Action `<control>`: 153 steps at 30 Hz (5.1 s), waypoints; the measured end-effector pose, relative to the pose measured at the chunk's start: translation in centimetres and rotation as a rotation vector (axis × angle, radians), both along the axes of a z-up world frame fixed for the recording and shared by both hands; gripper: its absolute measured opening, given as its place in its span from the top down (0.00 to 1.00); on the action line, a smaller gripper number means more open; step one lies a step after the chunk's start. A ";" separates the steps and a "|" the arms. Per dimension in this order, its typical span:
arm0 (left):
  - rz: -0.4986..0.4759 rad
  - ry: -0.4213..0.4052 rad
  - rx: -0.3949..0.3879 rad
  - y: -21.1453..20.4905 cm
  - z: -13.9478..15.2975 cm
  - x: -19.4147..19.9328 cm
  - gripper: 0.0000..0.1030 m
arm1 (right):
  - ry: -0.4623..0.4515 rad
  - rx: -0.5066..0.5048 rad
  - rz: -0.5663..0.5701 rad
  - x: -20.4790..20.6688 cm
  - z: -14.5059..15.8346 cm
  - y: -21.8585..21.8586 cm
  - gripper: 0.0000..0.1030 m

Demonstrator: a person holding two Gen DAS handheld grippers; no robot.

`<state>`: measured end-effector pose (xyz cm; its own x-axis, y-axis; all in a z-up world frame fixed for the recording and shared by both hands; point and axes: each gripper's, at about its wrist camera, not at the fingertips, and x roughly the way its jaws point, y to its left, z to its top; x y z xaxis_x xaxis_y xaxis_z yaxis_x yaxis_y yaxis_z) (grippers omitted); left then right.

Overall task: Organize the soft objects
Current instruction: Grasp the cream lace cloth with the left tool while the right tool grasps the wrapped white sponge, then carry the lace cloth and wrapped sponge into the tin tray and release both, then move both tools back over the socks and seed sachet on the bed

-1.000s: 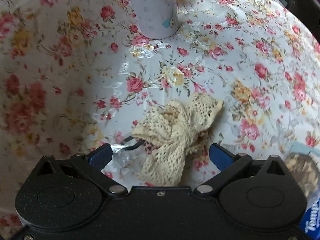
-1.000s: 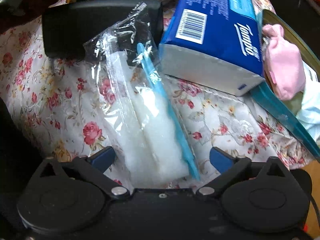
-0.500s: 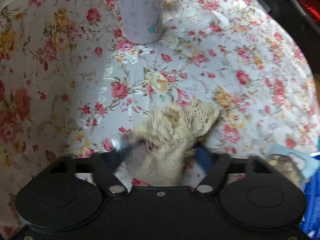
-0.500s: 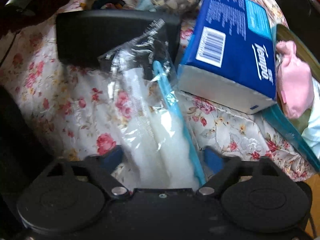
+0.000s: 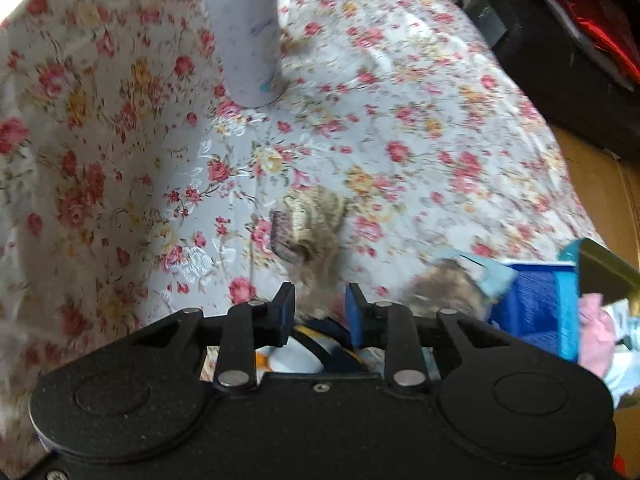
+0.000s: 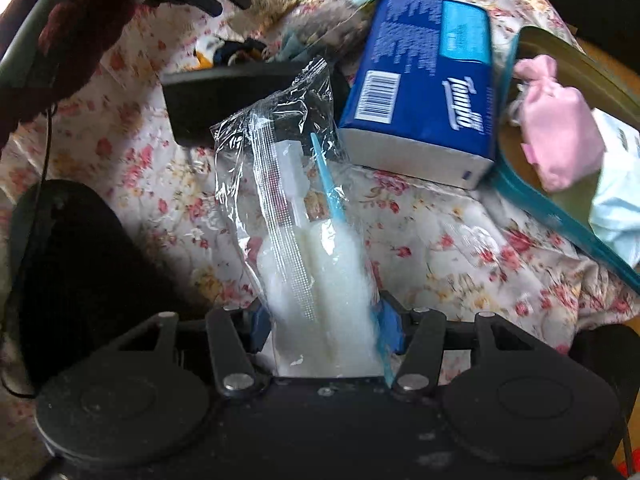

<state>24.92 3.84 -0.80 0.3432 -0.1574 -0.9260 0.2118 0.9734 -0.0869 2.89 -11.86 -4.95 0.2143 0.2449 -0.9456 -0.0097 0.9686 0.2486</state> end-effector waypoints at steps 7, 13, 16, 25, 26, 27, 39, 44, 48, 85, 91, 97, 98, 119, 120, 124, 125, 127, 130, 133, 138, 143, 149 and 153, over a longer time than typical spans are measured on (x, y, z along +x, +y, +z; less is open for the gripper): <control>0.027 -0.083 0.115 -1.4 1.0 -0.5 0.33 | -0.030 0.004 -0.045 -1.6 1.3 -1.5 0.47; 0.057 -0.081 0.186 -1.4 -1.3 2.3 0.31 | -0.015 0.010 -0.074 -1.8 1.2 -2.8 0.47; 0.067 -0.075 0.197 -1.5 -2.9 3.6 0.31 | 0.005 0.010 -0.076 -1.3 0.6 -2.7 0.47; 0.088 -0.003 0.221 -1.2 -7.5 6.8 0.30 | 0.040 0.013 -0.059 0.4 -0.6 -1.3 0.47; 0.090 0.001 0.215 -1.0 -7.7 6.9 0.29 | 0.041 0.012 -0.056 0.5 -0.6 -1.2 0.47; 0.087 -0.001 0.198 -0.9 -7.7 7.0 0.35 | 0.043 0.013 -0.054 0.6 -0.7 -1.1 0.47; 0.033 -0.035 0.194 -2.5 -3.3 3.2 0.45 | 0.004 0.019 -0.026 -0.6 0.9 -2.1 0.47; -0.042 -0.084 0.159 -4.8 1.5 0.1 0.45 | -0.021 -0.023 -0.026 -1.9 2.0 -4.6 0.47; -0.128 -0.110 0.126 -8.1 4.4 -2.1 0.45 | -0.043 -0.058 -0.069 -2.9 3.1 -7.9 0.47; -0.437 -0.048 -0.022 -28.0 4.2 -7.0 0.28 | -0.016 -0.095 -0.331 -4.3 2.0 -21.7 0.47; -0.446 -0.103 -0.006 -27.6 6.2 -8.2 0.27 | -0.042 -0.097 -0.349 -4.0 2.9 -22.0 0.47; -0.377 -0.126 0.022 -23.5 7.1 -9.0 0.27 | -0.052 -0.103 -0.379 -1.7 3.0 -23.2 0.46; -0.368 -0.129 0.029 -22.8 7.2 -9.3 0.27 | -0.057 -0.105 -0.387 -1.1 3.1 -23.6 0.46; -0.247 -0.139 0.068 -12.3 4.0 -13.1 0.27 | 0.049 -0.258 -0.279 3.8 0.6 -29.3 0.47; -0.245 -0.139 0.070 -12.2 3.9 -13.1 0.27 | 0.054 -0.258 -0.281 3.9 0.2 -29.2 0.47; -0.240 -0.141 0.075 -11.7 3.6 -13.3 0.27 | 0.043 -0.264 -0.285 3.7 0.1 -29.1 0.46; -0.237 -0.139 0.072 -11.5 3.6 -13.3 0.27 | 0.038 -0.265 -0.282 3.6 0.3 -29.1 0.46; -0.231 -0.143 0.072 -11.3 3.7 -13.4 0.27 | 0.020 -0.262 -0.281 3.2 0.9 -29.1 0.42; -0.222 -0.145 0.073 -11.0 3.7 -13.5 0.27 | -0.017 -0.283 -0.294 2.4 2.2 -29.4 0.40; -0.208 -0.147 0.075 -10.6 3.8 -13.5 0.26 | -0.034 -0.283 -0.307 1.7 3.2 -29.6 0.40; -0.178 -0.149 0.080 -9.6 3.7 -13.6 0.26 | -0.014 -0.294 -0.315 1.2 2.7 -29.9 0.39; -0.155 -0.174 0.104 -8.1 4.2 -13.7 0.26 | -0.001 -0.286 -0.333 0.4 2.1 -29.9 0.39; -0.034 -0.207 0.114 -4.1 5.7 -11.6 0.25 | -0.083 -0.264 -0.317 -0.2 4.8 -27.4 0.39; 0.050 -0.230 0.130 -1.4 6.0 -9.8 0.20 | -0.137 -0.242 -0.267 0.3 6.6 -24.3 0.39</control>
<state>15.11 2.45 5.23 0.5510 -0.0192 -0.8343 0.1626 0.9831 0.0847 3.17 -36.20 1.69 0.3685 -0.0633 -0.9275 0.2333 0.9720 0.0264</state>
